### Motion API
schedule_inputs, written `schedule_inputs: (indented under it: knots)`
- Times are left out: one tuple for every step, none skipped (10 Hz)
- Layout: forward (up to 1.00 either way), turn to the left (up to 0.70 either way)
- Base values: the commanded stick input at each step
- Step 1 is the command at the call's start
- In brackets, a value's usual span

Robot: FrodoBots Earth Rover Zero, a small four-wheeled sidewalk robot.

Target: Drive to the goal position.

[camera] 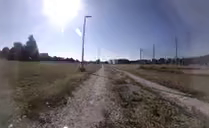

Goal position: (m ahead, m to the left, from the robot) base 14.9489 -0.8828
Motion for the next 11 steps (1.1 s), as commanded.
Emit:
schedule_inputs:
  knots:
    - [0.5, 0.0]
    - [0.5, 0.0]
    - [0.5, 0.0]
    - [0.5, 0.0]
    - [0.5, 0.0]
    - [0.5, 0.0]
    - [0.5, 0.0]
    - [0.5, 0.0]
    - [0.5, 0.0]
    - [0.5, 0.0]
    - [0.5, 0.0]
